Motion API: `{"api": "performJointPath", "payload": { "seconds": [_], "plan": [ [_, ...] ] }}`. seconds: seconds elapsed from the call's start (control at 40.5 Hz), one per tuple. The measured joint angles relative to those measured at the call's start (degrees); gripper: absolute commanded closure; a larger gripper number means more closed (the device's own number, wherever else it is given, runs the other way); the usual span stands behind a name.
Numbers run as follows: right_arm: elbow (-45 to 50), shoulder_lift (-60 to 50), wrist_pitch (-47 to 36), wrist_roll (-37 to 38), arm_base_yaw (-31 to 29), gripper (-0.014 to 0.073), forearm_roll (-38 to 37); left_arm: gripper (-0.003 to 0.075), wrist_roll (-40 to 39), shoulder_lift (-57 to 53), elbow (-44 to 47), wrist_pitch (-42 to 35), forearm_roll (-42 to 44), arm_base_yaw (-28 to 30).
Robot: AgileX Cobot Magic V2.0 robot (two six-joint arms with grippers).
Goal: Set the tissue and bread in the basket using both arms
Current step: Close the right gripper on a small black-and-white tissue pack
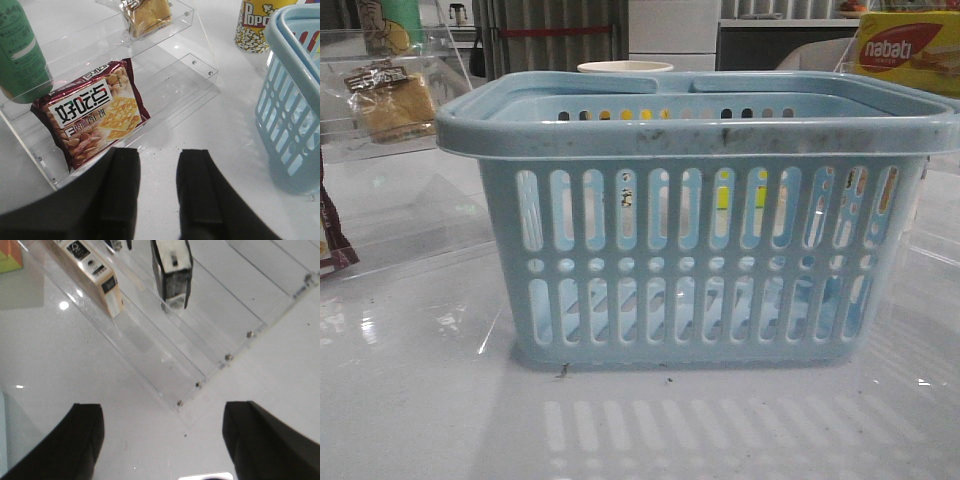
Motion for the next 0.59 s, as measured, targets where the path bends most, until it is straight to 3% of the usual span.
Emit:
{"api": "performJointPath", "payload": {
  "seconds": [0.593],
  "plan": [
    [-15.64, 19.38, -4.67, 0.00, 0.00, 0.0001, -1.91, 0.0621, 0.00, 0.00, 0.00, 0.00, 0.00, 0.00]
  ]
}}
